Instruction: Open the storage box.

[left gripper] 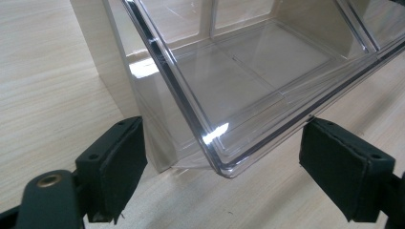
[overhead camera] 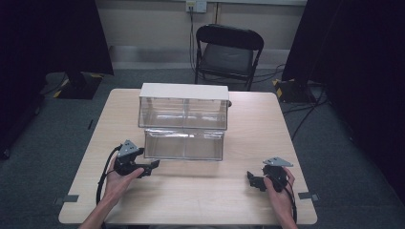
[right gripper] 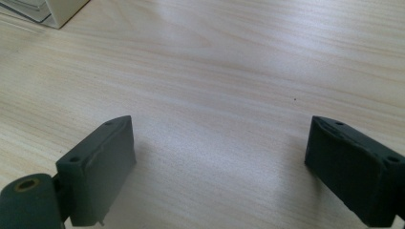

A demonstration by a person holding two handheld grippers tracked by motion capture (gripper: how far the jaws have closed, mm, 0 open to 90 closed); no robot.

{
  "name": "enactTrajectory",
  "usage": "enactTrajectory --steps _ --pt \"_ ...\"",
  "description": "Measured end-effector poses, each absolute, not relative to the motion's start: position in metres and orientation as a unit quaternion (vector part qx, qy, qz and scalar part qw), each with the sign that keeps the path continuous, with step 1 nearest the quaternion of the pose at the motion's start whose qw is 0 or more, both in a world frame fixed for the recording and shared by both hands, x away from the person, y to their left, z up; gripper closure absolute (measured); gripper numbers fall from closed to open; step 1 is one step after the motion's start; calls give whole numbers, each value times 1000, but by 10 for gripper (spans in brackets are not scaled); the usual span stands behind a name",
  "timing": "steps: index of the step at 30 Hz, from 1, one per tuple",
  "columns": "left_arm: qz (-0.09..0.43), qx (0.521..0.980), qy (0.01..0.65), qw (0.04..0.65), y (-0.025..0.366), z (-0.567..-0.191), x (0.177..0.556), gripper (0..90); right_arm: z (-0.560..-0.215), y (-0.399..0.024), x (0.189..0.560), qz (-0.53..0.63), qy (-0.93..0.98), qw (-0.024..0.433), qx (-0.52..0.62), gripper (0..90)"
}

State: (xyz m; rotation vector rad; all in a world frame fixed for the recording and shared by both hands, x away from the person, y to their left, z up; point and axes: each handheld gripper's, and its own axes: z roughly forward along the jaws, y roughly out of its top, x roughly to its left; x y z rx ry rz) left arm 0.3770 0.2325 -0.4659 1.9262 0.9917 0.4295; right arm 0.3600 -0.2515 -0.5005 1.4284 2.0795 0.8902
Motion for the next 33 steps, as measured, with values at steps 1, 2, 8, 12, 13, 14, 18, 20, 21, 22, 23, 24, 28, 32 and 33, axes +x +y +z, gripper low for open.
enactTrajectory --steps 1,2,8,12,13,14,18,20,21,22,23,24,28,32,33 --pt "174 779 401 450 233 -466 377 161 -500 -251 360 324 756 231 519 91" --pt "174 780 400 450 233 -466 377 164 -500 -251 360 324 756 231 519 90" --pt "173 780 395 454 233 -465 376 178 -500 -251 360 324 756 231 519 91" --pt "175 780 395 452 234 -465 375 167 -500 -251 360 324 756 231 519 90" --pt "173 780 397 452 234 -465 376 166 -500 -251 360 324 756 231 519 91" --pt "173 780 397 452 234 -465 376 165 -500 -251 360 324 756 231 519 91" --pt "174 779 396 454 235 -465 375 165 -500 -251 360 324 756 231 519 91" --pt "172 778 397 456 235 -465 375 165 -500 -251 360 324 756 231 519 90" --pt "172 777 397 458 235 -465 375 164 -500 -251 360 324 756 231 519 91" --pt "171 776 397 460 235 -464 375 164 -500 -251 360 324 756 231 519 91" --pt "173 776 396 460 235 -464 375 164 -500 -251 360 324 756 231 519 91" --pt "172 775 396 461 235 -464 375 163 -500 -251 360 324 756 231 519 90" --pt "173 776 394 461 236 -463 374 162 -500 -251 360 324 756 231 519 90" --pt "169 776 395 463 237 -462 374 154 -500 -251 360 324 756 231 519 90" --pt "169 775 393 465 237 -462 374 154 -500 -251 360 324 756 231 519 91"
